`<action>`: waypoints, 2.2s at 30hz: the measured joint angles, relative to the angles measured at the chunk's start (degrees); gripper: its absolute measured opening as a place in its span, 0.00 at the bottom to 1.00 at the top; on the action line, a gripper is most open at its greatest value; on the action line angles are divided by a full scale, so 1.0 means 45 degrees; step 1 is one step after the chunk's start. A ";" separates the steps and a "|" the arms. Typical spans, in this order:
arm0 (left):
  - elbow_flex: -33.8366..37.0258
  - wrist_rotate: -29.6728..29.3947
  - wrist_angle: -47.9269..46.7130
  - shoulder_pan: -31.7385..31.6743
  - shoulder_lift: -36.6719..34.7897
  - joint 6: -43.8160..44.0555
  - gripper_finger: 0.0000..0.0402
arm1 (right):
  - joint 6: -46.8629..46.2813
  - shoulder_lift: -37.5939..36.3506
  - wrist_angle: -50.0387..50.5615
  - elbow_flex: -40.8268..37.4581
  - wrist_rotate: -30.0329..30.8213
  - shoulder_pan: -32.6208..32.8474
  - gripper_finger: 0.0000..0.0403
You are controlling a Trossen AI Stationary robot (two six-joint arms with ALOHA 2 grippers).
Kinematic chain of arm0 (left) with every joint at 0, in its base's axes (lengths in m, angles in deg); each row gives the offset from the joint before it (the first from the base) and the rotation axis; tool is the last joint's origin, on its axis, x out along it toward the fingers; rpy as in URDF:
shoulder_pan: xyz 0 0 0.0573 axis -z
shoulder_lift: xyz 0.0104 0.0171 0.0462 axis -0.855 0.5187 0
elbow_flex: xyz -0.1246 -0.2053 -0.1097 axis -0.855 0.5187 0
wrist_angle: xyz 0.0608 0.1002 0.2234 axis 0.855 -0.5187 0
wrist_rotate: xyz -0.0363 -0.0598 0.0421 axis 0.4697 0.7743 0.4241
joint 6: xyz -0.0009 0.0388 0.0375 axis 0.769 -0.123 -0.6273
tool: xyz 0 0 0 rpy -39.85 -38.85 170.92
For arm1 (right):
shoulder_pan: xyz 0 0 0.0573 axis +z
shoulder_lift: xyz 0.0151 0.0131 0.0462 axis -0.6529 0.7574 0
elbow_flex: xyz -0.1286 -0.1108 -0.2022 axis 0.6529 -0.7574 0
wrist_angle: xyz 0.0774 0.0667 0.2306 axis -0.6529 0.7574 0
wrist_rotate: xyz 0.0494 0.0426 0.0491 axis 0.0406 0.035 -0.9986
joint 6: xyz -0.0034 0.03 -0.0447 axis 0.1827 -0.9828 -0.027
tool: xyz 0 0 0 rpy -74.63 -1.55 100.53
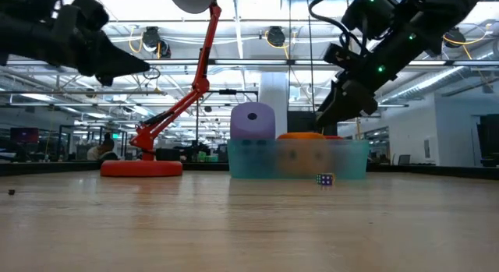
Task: Pick & Place Dice
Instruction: Put the light green die into the green bin, then put the purple die into the green bin
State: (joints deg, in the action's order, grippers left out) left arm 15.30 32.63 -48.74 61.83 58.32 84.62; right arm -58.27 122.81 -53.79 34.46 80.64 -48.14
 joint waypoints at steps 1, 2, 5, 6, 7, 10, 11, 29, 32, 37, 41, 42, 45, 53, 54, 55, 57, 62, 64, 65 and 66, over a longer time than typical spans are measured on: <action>-0.0210 -0.0039 0.0212 0.0027 0.0613 0.0002 0.01 | 0.0156 0.0000 -0.0615 -0.0220 -0.0005 0.0000 0.78; -0.0438 -0.0061 0.0626 0.0046 0.1263 -0.0018 0.01 | 0.0297 0.0000 -0.1241 -0.0447 -0.0005 0.0000 0.79; -0.1166 -0.0108 0.1868 0.0073 0.3328 -0.0193 0.01 | 0.0800 0.0000 -0.2912 -0.1187 -0.0005 0.0000 0.81; -0.1570 -0.0109 0.2131 0.0073 0.4013 -0.0227 0.01 | 0.0969 0.0005 -0.3301 -0.1385 -0.0009 0.0000 0.82; -0.2019 -0.0106 0.2168 0.0064 0.4642 -0.0304 0.01 | 0.1108 -0.0018 -0.3538 -0.1549 -0.0010 0.0027 0.82; -0.3618 -0.0039 0.1975 -0.0011 0.6571 -0.0418 0.00 | 0.1298 -0.0049 -0.3696 -0.1771 -0.0006 0.0180 0.83; -0.4114 -0.0007 0.1952 -0.0030 0.7175 -0.0521 0.00 | 0.1359 -0.0049 -0.3682 -0.1803 -0.0005 0.0257 0.83; -1.2346 0.3351 -0.0109 -0.1586 1.4688 -0.2915 0.00 | 0.2221 -0.0049 -0.5218 -0.1820 -0.0014 0.1001 0.83; -1.3308 0.3631 -0.0818 -0.1754 1.5558 -0.3100 0.00 | 0.2177 -0.0049 -0.5229 -0.1820 -0.0036 0.1001 0.83; -1.4286 0.3671 -0.1148 -0.2004 1.6497 -0.3587 0.00 | 0.2153 -0.0049 -0.5226 -0.1820 -0.0481 0.1001 0.83; -1.4919 0.3715 -0.1686 -0.2187 1.6745 -0.3632 0.00 | 0.2175 -0.0049 -0.5273 -0.1820 -0.0712 0.1001 0.83; -1.5008 0.3718 -0.1712 -0.2259 1.6758 -0.3645 0.00 | 0.2199 -0.0049 -0.5363 -0.1820 -0.0807 0.1001 0.83; -1.5073 0.3721 -0.1844 -0.2525 1.6791 -0.3557 0.00 | 0.2306 -0.0049 -0.5530 -0.1820 -0.1045 0.1032 0.83; -1.5088 0.4428 -0.2024 -0.3138 1.7066 -0.2969 0.00 | 0.2407 -0.0049 -0.6124 -0.1820 -0.0981 0.1078 0.83; -1.5088 0.4442 -0.1944 -0.3189 1.7177 -0.2927 0.00 | 0.2410 -0.0049 -0.6207 -0.1820 -0.0958 0.1074 0.83; -1.5088 0.4442 -0.1913 -0.3238 1.7281 -0.2914 0.00 | 0.2410 -0.0049 -0.6266 -0.1820 -0.0934 0.1073 0.83; -1.5088 0.4376 -0.1934 -0.3290 1.7464 -0.2882 0.00 | 0.2402 -0.0044 -0.6324 -0.1820 -0.0893 0.1077 0.83; -1.5083 0.4343 -0.2102 -0.3341 1.7368 -0.3010 0.00 | 0.2062 -0.0051 -0.5984 -0.1815 0.0174 0.1073 0.83; -1.5068 0.4345 -0.2261 -0.3298 1.7133 -0.2970 0.00 | 0.1934 -0.0083 -0.5911 -0.1815 0.0634 0.1078 0.83; -1.5068 0.4345 -0.2262 -0.3275 1.6951 -0.2969 0.00 | 0.1812 -0.0083 -0.5862 -0.1815 0.0734 0.1078 0.83; -1.5068 0.4341 -0.2489 -0.3246 1.6752 -0.2973 0.00 | 0.1755 -0.0083 -0.5770 -0.1815 0.0734 0.1083 0.83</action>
State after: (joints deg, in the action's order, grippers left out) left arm -52.50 52.16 -59.94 47.22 133.71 71.25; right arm -50.37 122.44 -79.76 26.29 83.94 -43.26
